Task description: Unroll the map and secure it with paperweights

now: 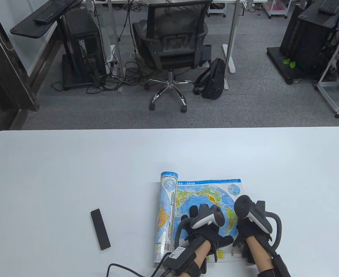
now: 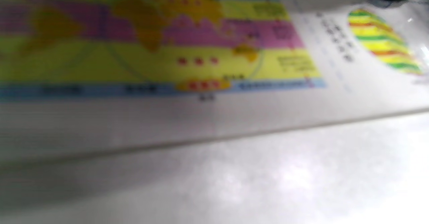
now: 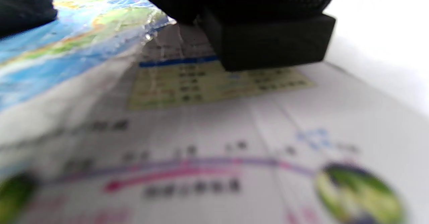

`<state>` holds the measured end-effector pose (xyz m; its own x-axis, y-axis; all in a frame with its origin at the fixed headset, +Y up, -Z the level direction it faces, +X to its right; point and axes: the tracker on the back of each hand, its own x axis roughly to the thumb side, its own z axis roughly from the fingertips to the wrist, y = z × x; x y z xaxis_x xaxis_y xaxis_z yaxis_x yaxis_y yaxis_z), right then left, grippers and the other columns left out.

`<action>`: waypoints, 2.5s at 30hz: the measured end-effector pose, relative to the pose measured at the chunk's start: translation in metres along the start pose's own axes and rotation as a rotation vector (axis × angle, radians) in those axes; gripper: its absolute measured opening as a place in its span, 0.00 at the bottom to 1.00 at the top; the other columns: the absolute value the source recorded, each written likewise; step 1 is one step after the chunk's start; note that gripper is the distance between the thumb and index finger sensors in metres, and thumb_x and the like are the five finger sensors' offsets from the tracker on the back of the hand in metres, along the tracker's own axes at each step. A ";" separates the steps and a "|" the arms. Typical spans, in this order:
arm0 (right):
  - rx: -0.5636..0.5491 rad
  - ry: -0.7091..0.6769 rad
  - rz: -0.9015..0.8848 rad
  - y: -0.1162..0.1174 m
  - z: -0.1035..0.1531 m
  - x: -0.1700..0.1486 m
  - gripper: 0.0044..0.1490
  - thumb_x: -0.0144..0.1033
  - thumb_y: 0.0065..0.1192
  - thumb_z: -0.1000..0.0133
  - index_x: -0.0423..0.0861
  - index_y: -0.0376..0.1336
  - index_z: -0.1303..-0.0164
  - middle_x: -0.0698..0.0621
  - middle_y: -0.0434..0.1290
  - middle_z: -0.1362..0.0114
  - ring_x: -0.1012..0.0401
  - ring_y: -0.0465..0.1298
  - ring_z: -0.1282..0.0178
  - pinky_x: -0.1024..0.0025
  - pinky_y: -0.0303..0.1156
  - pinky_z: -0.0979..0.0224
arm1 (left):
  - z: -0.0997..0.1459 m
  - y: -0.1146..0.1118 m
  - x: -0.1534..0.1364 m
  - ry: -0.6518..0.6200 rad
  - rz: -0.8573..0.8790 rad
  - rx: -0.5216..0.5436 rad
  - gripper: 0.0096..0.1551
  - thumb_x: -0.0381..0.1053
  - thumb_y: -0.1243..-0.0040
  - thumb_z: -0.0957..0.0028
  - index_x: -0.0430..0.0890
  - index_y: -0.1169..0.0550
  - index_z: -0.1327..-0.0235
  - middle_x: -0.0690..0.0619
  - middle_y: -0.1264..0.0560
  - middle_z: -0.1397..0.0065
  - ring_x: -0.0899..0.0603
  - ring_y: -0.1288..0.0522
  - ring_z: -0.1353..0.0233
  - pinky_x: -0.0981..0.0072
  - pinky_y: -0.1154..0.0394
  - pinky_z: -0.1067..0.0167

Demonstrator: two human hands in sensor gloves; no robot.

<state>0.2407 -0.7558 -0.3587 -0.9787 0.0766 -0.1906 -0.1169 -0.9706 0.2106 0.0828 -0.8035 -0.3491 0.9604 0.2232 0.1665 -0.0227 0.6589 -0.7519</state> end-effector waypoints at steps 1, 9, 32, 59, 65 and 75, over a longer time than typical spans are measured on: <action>0.001 0.003 0.000 0.000 -0.001 -0.001 0.33 0.25 0.61 0.43 0.40 0.54 0.28 0.31 0.54 0.21 0.39 0.65 0.35 0.47 0.72 0.37 | 0.000 0.000 0.000 0.001 -0.001 -0.001 0.56 0.85 0.67 0.53 0.66 0.82 0.39 0.49 0.90 0.33 0.32 0.88 0.36 0.26 0.77 0.46; 0.007 0.004 0.025 0.003 -0.001 -0.001 0.34 0.26 0.58 0.42 0.40 0.51 0.26 0.32 0.52 0.20 0.39 0.62 0.33 0.47 0.70 0.35 | 0.000 0.000 0.000 0.004 -0.003 0.000 0.56 0.85 0.67 0.53 0.66 0.82 0.39 0.49 0.90 0.33 0.32 0.88 0.35 0.26 0.77 0.45; 0.073 -0.026 0.027 0.005 0.003 0.000 0.36 0.26 0.56 0.41 0.38 0.47 0.25 0.29 0.48 0.20 0.38 0.58 0.31 0.47 0.68 0.34 | 0.011 0.011 -0.007 -0.038 -0.054 0.101 0.51 0.79 0.59 0.48 0.67 0.72 0.31 0.50 0.80 0.24 0.32 0.78 0.26 0.29 0.68 0.36; 0.095 -0.017 0.064 0.005 0.003 0.004 0.36 0.26 0.54 0.40 0.37 0.45 0.25 0.28 0.46 0.20 0.38 0.57 0.30 0.46 0.67 0.34 | 0.070 -0.006 -0.181 0.097 0.066 0.217 0.57 0.81 0.62 0.50 0.54 0.72 0.29 0.42 0.78 0.25 0.31 0.77 0.27 0.33 0.72 0.37; 0.101 -0.018 0.065 0.005 0.003 0.004 0.36 0.25 0.54 0.40 0.37 0.45 0.25 0.28 0.46 0.20 0.38 0.57 0.31 0.46 0.67 0.34 | 0.080 -0.010 -0.203 0.115 0.089 0.229 0.55 0.79 0.61 0.49 0.55 0.71 0.29 0.44 0.78 0.24 0.34 0.76 0.26 0.32 0.70 0.35; 0.122 -0.013 0.094 0.005 0.002 0.007 0.36 0.25 0.53 0.40 0.36 0.43 0.25 0.27 0.45 0.20 0.37 0.56 0.30 0.43 0.65 0.33 | 0.091 -0.004 -0.222 0.115 0.063 0.293 0.52 0.73 0.55 0.47 0.53 0.63 0.24 0.43 0.69 0.20 0.33 0.71 0.23 0.33 0.65 0.32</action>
<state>0.2329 -0.7594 -0.3570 -0.9882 -0.0096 -0.1528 -0.0437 -0.9388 0.3417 -0.1559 -0.7904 -0.3253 0.9793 0.1983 0.0394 -0.1461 0.8289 -0.5400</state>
